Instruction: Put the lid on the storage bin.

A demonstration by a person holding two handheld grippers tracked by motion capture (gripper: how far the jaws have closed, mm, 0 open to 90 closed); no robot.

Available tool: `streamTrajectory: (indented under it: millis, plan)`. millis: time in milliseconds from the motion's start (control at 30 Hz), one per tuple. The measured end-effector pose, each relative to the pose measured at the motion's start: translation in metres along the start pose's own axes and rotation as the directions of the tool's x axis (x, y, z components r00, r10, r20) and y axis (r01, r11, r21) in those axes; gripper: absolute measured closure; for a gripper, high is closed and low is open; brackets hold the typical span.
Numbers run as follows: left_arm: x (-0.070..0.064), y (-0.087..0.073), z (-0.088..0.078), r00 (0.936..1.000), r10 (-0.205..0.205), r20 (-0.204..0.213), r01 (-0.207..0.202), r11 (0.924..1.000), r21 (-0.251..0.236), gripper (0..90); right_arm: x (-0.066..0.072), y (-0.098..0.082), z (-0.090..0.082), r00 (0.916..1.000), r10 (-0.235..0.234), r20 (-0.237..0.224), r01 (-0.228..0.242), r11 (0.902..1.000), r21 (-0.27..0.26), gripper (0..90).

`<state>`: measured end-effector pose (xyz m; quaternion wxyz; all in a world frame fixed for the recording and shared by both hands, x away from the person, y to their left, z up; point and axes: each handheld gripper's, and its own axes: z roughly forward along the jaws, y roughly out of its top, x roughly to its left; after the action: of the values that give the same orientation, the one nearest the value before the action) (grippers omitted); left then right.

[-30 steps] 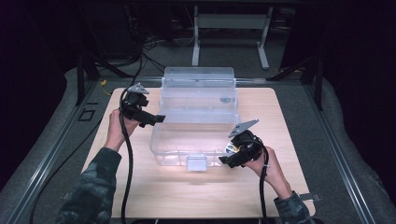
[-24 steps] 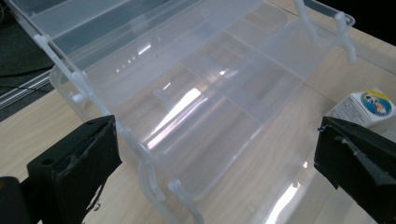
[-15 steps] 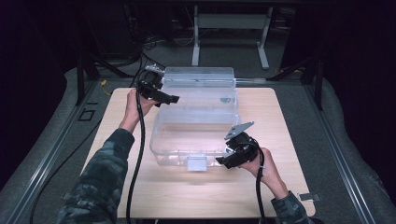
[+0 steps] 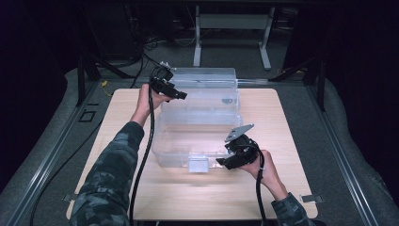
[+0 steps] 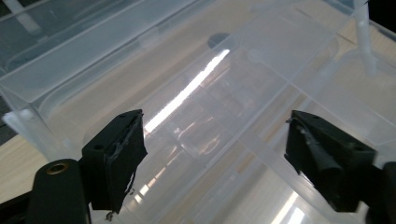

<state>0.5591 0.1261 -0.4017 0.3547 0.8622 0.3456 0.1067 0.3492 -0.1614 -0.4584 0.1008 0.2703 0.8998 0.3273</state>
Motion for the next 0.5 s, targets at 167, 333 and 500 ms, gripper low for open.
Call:
streamTrajectory:
  millis: [167,333,500]
  plan:
    - [-0.001,0.000,0.009,0.9999,-0.011,0.010,0.011,0.9998,-0.019,27.9,-0.001,-0.001,0.005,1.0000,0.003,-0.007,-0.003,1.0000,-0.002,41.0]
    - [-0.006,0.002,0.011,0.9998,0.017,-0.008,-0.017,0.9998,-0.006,31.1,0.004,-0.001,0.013,0.9998,-0.020,-0.008,0.020,0.9998,-0.002,47.8]
    - [-0.011,0.000,0.012,0.9999,0.016,-0.003,-0.016,0.9993,-0.033,38.5,0.004,-0.002,0.019,1.0000,0.004,-0.003,-0.004,1.0000,0.006,57.3]
